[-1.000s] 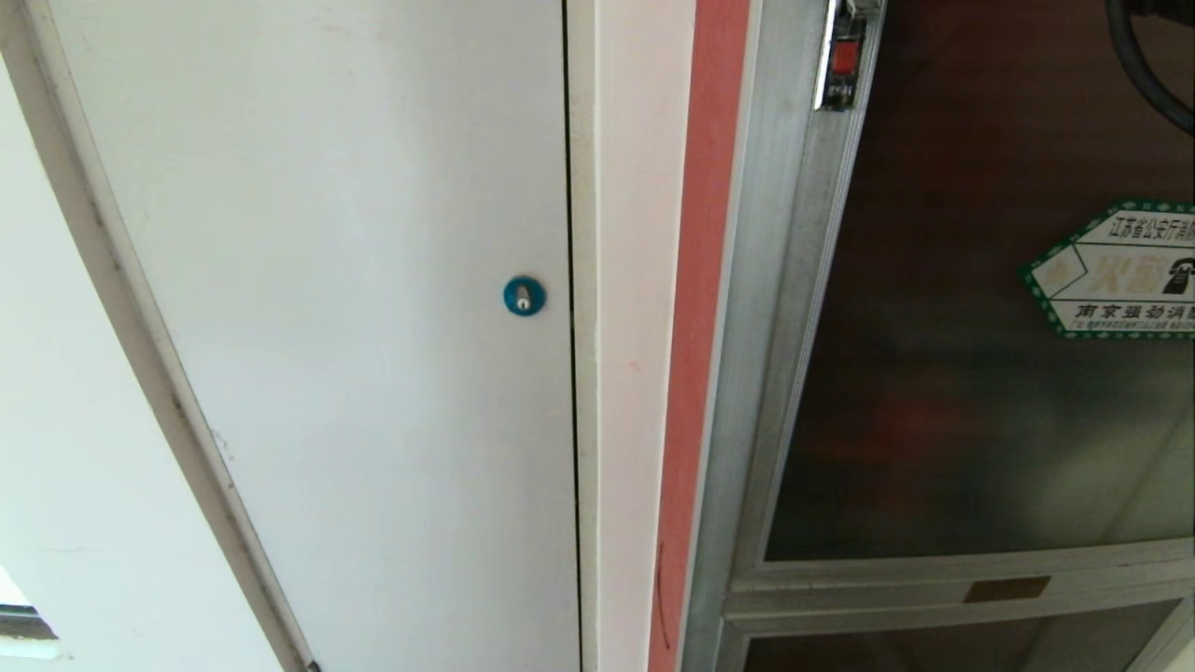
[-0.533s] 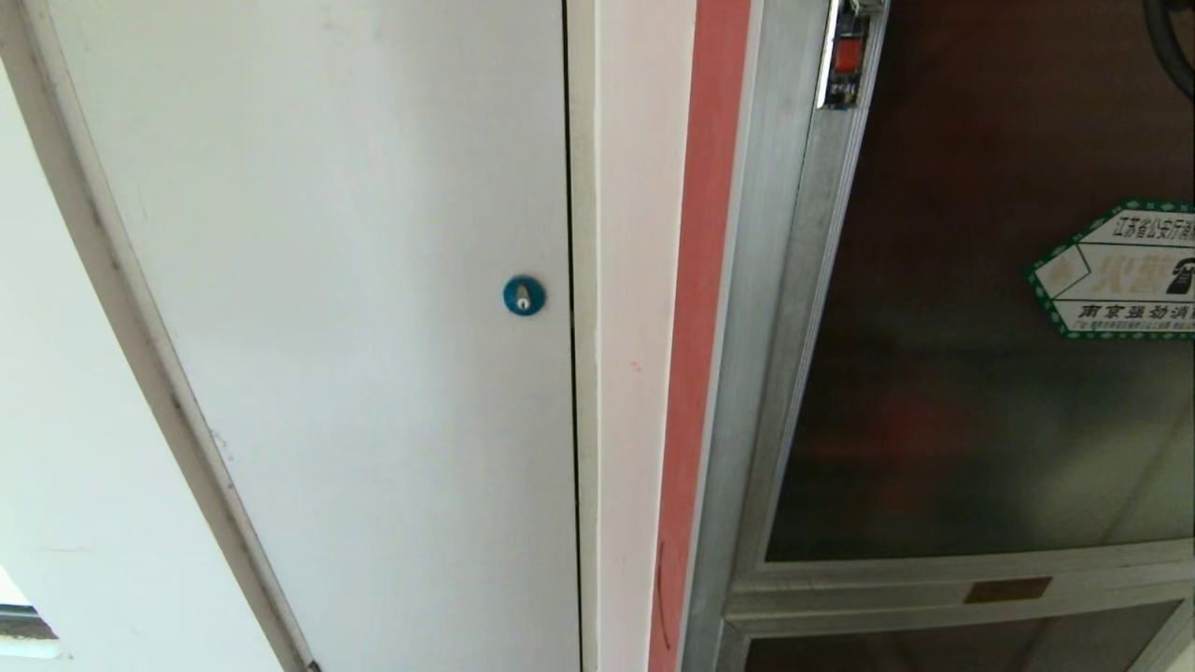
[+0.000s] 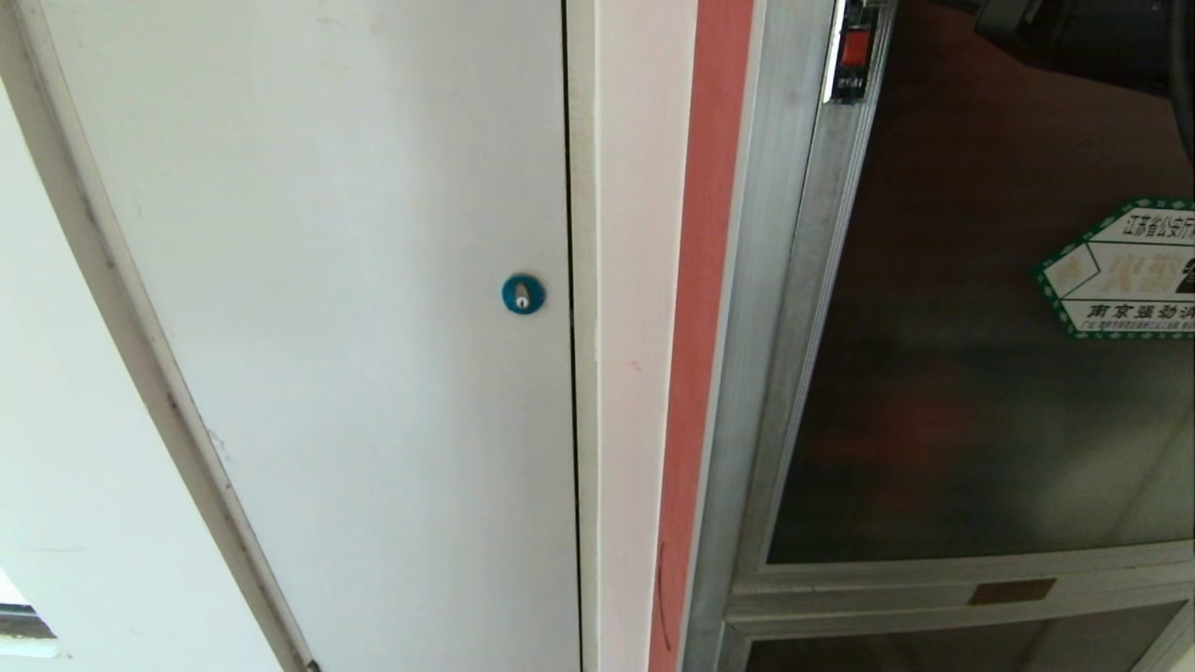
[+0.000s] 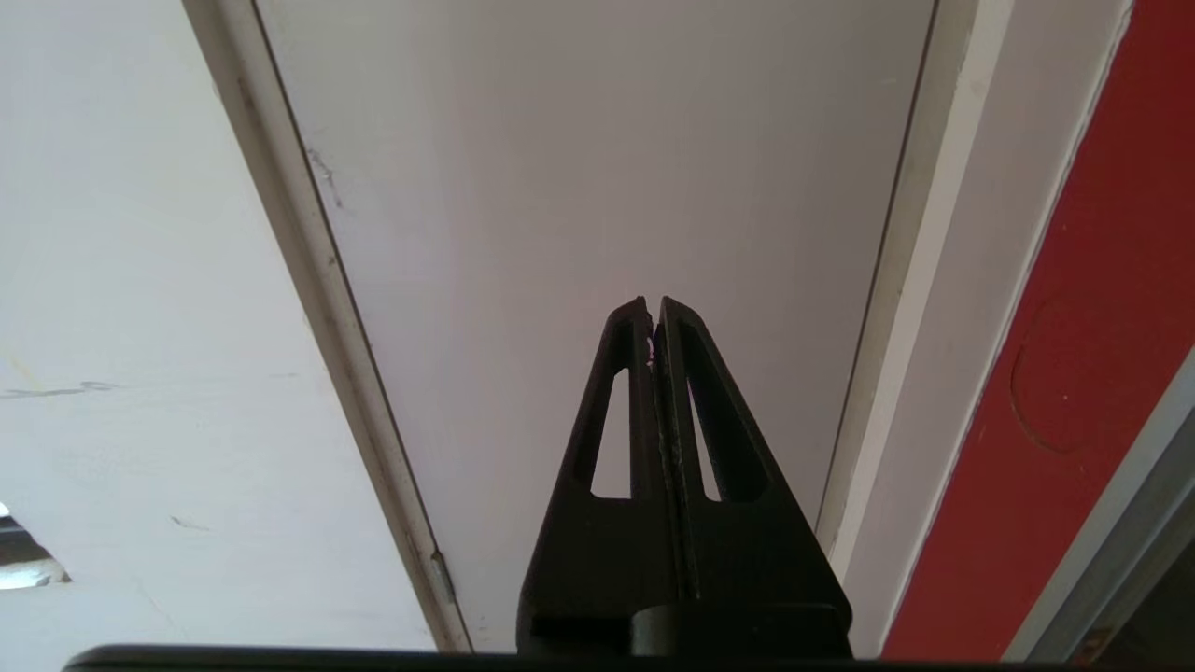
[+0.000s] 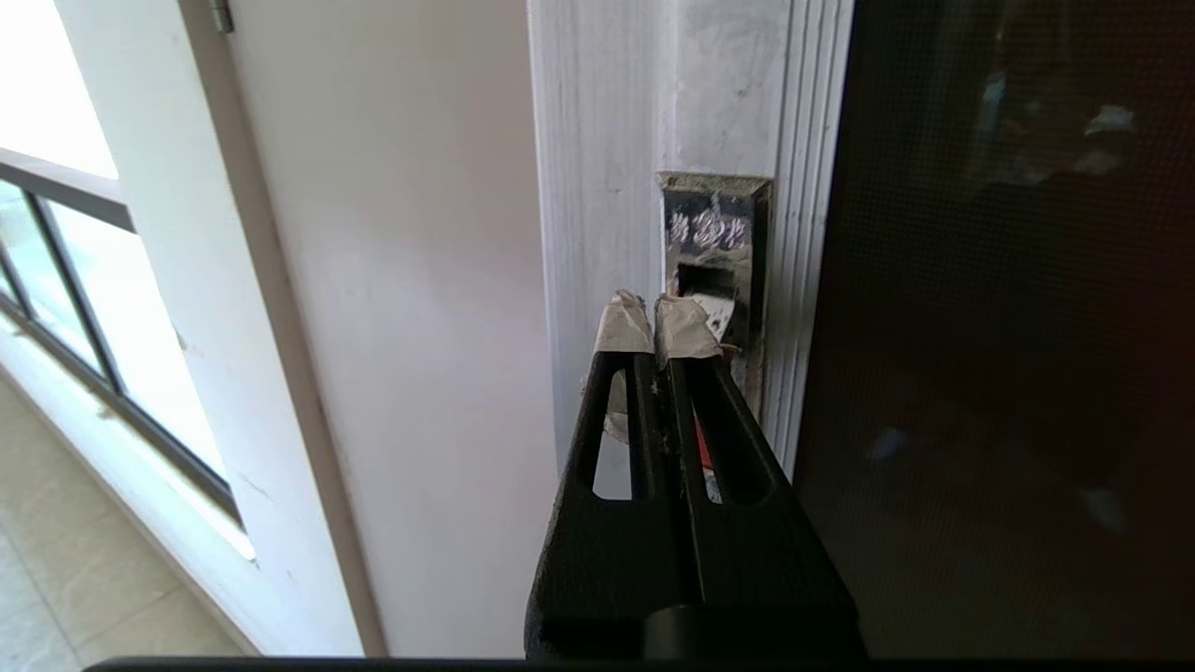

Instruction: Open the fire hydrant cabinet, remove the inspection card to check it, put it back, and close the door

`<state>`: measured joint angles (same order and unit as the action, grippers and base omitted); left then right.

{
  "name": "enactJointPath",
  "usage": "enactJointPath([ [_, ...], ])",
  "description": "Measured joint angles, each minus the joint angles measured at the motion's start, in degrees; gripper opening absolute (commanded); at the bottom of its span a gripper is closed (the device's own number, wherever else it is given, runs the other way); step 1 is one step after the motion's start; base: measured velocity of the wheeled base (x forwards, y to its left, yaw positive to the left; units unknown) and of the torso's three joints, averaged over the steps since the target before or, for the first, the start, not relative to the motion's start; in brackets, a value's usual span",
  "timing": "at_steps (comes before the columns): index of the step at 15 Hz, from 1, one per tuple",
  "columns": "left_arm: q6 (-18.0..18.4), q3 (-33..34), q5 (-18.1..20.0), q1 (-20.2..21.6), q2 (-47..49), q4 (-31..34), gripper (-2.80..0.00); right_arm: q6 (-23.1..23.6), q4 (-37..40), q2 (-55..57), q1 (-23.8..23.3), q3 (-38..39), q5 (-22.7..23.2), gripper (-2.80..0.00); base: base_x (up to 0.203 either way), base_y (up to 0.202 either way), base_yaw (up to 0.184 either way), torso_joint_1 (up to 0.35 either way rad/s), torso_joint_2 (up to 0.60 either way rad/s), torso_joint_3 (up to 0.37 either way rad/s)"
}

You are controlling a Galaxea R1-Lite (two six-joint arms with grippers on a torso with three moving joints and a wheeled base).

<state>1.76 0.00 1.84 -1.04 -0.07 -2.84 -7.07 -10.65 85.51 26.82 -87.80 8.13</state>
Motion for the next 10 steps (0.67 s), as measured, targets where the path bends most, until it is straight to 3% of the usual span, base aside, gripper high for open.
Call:
enactJointPath([
  [10, 0.01, 0.0, 0.0, -0.01, 0.0, -0.02, -2.8, -0.2, -0.12, -0.77, -0.04, 3.73, 0.07, -2.8, 0.0, 0.0, 0.0, 0.0, 0.0, 0.0],
])
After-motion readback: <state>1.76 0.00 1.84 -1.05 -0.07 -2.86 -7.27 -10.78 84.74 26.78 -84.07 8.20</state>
